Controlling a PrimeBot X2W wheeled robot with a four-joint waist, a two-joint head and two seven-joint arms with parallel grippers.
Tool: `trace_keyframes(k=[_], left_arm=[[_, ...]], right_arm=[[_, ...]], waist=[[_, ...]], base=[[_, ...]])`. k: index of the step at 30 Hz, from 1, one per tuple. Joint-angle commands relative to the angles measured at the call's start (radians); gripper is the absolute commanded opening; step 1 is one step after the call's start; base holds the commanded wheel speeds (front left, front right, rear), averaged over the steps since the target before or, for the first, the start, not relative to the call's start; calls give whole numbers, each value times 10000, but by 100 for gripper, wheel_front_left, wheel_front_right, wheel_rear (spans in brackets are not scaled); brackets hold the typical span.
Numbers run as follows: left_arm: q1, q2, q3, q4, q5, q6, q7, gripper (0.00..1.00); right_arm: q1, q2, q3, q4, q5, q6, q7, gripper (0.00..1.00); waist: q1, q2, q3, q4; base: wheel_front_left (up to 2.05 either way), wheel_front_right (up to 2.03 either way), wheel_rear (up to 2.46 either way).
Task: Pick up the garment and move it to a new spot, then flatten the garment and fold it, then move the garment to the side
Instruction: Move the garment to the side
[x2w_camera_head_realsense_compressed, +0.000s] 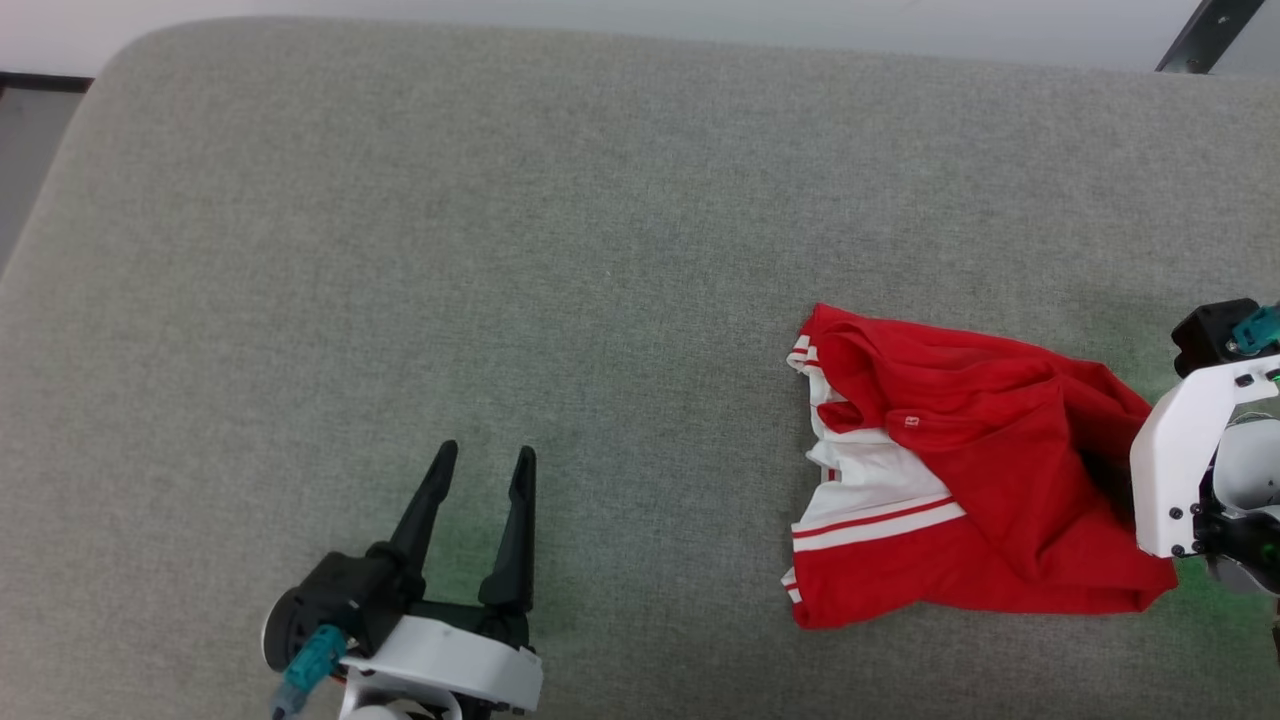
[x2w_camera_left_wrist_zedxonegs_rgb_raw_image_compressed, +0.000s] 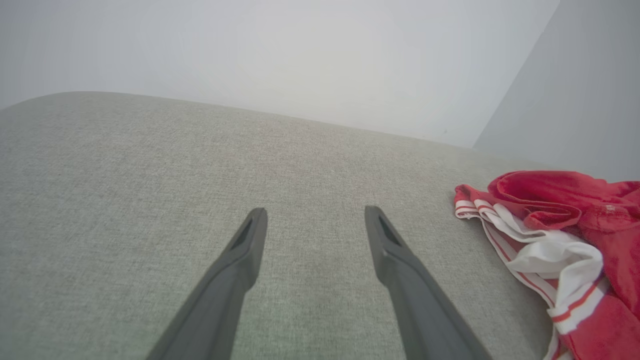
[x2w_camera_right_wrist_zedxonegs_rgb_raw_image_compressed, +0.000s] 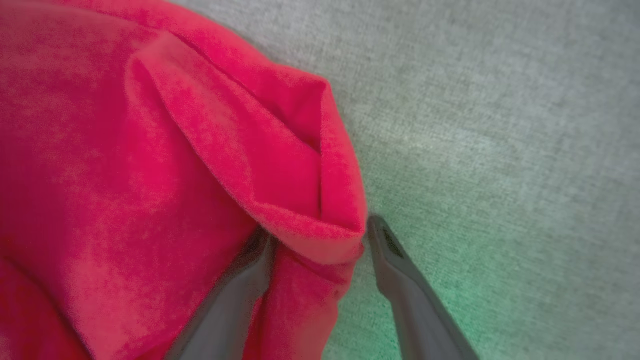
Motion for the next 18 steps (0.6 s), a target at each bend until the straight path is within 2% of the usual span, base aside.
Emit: trace_keyframes(k=[1,9,14,18], left_arm=[[-100,-19,24,11,104,-54,-9,100],[92,-15,150,69,278,-84,-5,100],[171,-17,357,10,360,-82,-5,100],[208,-18,453,-80,421,-105,-4,100]], right_arm=[[524,538,611,622,160,8,-25,0],[633,594,434,516,532,8,-901,0],[676,862,-319,121,1025,8,-1855,0],[911,525,-756,-254,1138,-3,-2234,0]], waist=[[0,0,-54,-26],[0,0,-336,-344],[0,0,-432,-760],[0,0,-401,-1145]], base=[[0,0,0],[0,0,0],[0,0,0],[0,0,0]])
